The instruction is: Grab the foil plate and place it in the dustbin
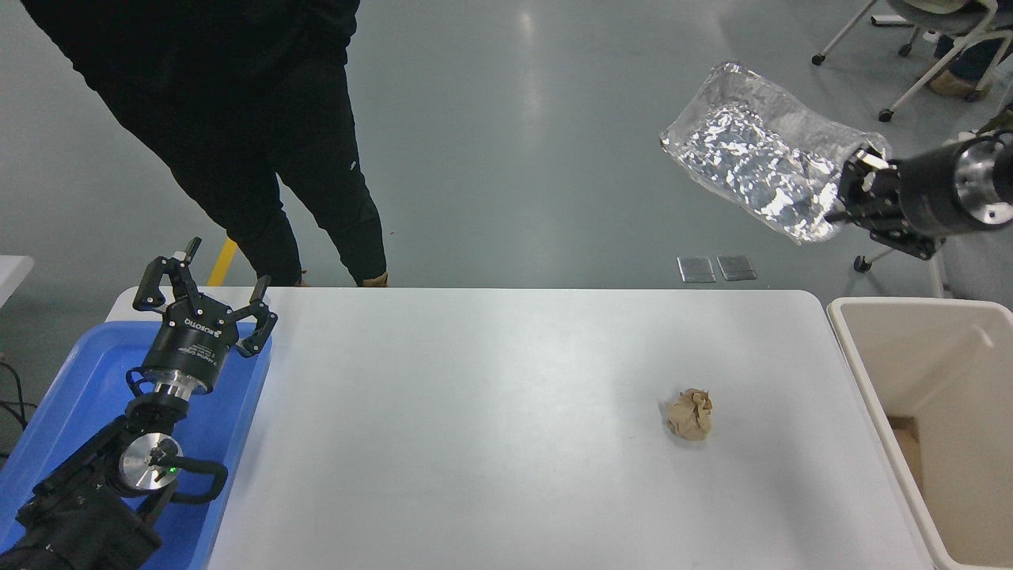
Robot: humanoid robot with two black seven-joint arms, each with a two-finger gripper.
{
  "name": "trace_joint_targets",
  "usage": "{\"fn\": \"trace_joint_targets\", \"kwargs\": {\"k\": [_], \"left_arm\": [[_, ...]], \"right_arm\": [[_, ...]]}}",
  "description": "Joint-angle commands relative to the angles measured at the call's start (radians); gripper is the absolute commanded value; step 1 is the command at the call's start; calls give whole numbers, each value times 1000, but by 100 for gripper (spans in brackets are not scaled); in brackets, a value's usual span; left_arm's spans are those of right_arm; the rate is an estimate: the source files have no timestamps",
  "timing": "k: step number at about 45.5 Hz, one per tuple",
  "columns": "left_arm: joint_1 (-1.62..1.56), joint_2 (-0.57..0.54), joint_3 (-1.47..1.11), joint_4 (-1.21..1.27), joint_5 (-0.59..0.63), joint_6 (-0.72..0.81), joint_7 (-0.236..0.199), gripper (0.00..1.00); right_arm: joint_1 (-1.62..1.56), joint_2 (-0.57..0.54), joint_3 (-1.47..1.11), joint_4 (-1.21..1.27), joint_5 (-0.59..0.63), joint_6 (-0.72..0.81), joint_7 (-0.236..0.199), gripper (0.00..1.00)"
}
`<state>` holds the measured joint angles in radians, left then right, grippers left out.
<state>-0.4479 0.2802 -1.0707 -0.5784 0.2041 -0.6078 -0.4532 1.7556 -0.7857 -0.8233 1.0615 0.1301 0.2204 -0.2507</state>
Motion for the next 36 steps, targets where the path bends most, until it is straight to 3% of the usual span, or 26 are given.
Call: {"fn": "trace_joint_targets", "kwargs": {"k": [1, 12, 19, 26, 36], "left_arm": [[0, -1, 0, 0, 0, -1, 1, 98], [0, 0, 0, 0, 0, -1, -1, 98], [0, -1, 0, 0, 1, 0, -1, 98], [0, -1, 0, 0, 0, 0, 1, 98], [0, -1, 0, 0, 0, 0, -1, 98]], "right_arm": [[-252, 11, 45, -314, 14, -79, 1, 0], [-573, 69, 197, -596, 17, -176, -1, 0], [-731, 131, 233, -753, 91, -213, -1, 0], [-844, 181, 233, -807, 172, -274, -1, 0], [-978, 240, 335, -811, 181, -388, -1, 0]]}}
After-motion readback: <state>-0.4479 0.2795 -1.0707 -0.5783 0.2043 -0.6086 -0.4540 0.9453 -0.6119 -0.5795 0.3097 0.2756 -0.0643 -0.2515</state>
